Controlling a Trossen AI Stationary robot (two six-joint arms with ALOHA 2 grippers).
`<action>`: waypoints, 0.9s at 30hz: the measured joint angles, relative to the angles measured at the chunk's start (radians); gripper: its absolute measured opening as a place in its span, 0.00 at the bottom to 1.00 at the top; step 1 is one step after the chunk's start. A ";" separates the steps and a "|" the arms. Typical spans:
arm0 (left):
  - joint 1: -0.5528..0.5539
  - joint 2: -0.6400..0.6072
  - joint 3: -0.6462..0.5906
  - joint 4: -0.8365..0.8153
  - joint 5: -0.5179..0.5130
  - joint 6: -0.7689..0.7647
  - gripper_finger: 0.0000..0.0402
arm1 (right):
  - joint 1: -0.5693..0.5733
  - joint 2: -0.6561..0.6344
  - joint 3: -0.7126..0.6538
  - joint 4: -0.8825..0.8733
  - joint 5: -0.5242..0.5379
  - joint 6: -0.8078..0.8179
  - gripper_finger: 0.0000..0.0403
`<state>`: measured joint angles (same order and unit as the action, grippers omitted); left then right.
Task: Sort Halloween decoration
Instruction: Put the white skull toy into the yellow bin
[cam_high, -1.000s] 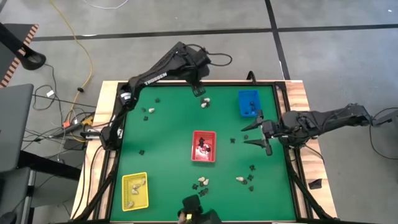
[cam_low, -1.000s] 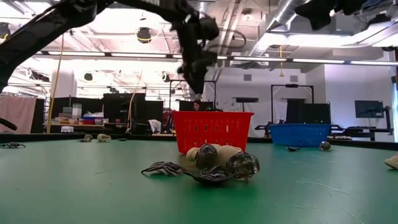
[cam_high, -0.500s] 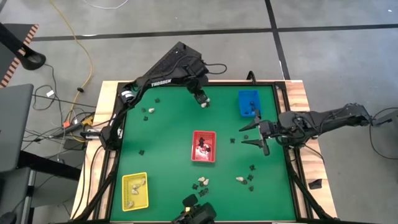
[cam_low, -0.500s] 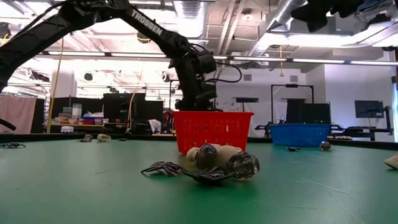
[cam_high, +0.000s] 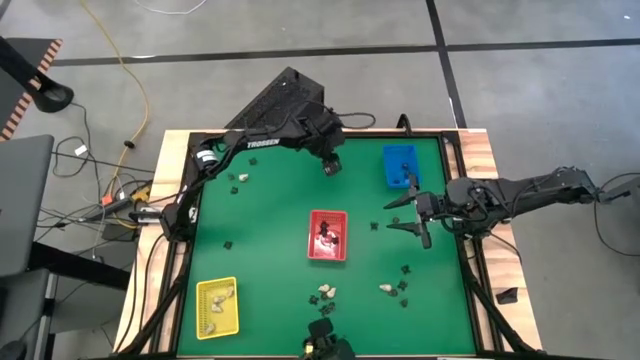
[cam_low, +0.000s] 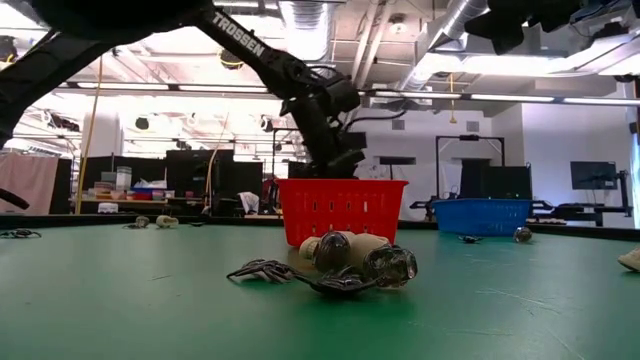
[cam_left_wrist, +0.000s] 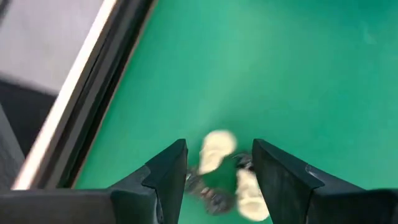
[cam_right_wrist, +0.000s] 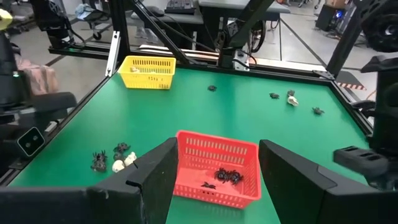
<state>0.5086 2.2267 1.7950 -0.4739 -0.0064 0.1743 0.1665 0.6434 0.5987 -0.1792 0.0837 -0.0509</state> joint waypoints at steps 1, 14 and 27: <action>-0.007 0.000 0.000 0.003 -0.002 0.039 0.43 | 0.000 0.000 0.000 0.000 0.000 0.000 0.63; 0.012 0.000 0.000 -0.085 0.070 0.001 0.43 | 0.000 0.000 0.000 0.015 0.000 -0.002 0.63; -0.017 0.012 0.000 -0.127 0.056 0.012 0.43 | 0.000 0.000 0.000 0.016 0.000 0.004 0.63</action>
<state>0.4915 2.2384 1.7955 -0.6011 0.0500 0.1859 0.1669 0.6434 0.5987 -0.1635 0.0834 -0.0466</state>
